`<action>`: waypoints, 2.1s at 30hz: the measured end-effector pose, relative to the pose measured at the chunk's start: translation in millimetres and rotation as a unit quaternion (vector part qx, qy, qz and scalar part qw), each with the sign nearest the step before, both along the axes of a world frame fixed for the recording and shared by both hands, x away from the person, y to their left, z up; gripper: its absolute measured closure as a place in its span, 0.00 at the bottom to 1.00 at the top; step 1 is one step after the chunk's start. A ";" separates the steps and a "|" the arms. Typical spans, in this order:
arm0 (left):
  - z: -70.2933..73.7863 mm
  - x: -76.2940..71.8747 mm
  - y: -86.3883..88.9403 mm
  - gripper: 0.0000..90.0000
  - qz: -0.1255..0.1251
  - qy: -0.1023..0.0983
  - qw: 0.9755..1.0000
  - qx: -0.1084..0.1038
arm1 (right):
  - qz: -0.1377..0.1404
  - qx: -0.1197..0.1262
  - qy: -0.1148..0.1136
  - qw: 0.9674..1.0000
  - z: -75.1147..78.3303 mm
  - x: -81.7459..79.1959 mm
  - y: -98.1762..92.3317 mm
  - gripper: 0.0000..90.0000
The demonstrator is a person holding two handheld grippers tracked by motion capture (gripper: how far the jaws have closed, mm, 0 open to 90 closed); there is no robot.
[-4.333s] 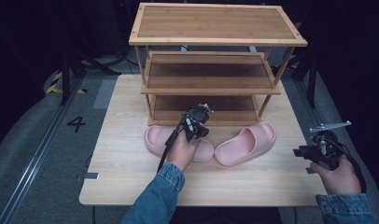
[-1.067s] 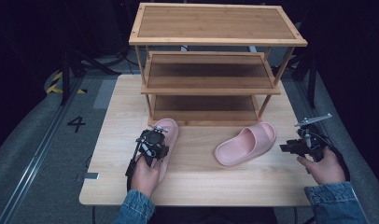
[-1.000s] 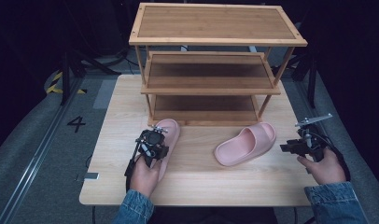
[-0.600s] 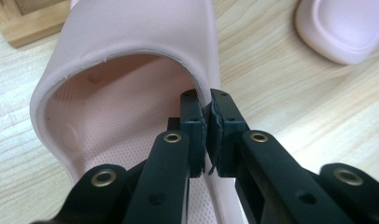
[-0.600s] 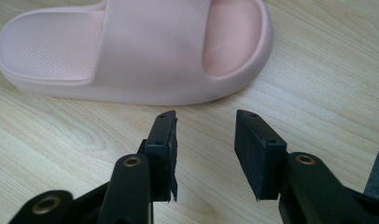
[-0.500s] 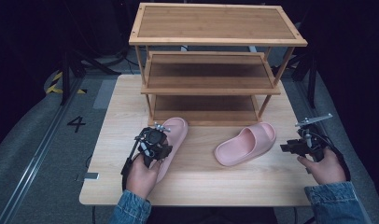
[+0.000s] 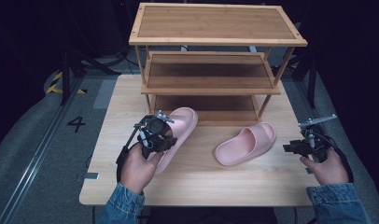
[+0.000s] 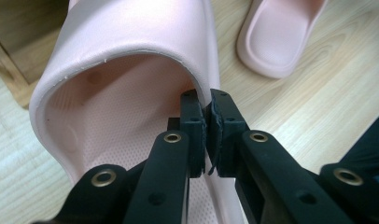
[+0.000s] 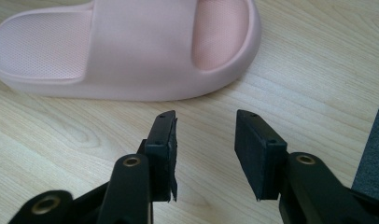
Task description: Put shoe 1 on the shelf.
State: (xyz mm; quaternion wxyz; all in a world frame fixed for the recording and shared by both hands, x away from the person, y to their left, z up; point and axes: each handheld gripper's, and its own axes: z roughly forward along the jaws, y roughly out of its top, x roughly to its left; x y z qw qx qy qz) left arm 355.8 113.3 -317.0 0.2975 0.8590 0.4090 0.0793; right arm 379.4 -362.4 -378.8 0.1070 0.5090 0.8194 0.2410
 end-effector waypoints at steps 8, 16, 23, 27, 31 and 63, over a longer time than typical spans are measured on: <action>22.8 5.6 -8.4 0.94 -0.029 0.010 0.999 0.011 | -0.002 0.004 0.000 1.000 1.4 -1.1 -2.8 0.66; 44.5 14.1 -14.0 0.94 -0.056 0.015 0.998 0.030 | -0.004 0.002 0.002 1.000 0.0 -0.6 -3.8 0.66; 59.0 19.5 -15.2 0.94 -0.081 0.009 0.996 0.027 | -0.006 0.003 0.001 1.000 1.0 -2.4 -5.3 0.66; 65.7 22.0 -17.5 0.94 -0.092 0.005 0.995 0.037 | -0.010 0.003 0.001 1.000 0.5 -4.6 -8.3 0.66; 72.5 24.3 -21.1 0.94 -0.094 -0.003 0.995 0.045 | -0.013 0.004 0.001 1.000 0.2 -7.5 -11.1 0.66; 106.7 103.4 -61.9 0.94 -0.096 -0.059 0.991 0.075 | -0.038 0.003 -0.014 0.999 5.5 -56.5 -30.8 0.66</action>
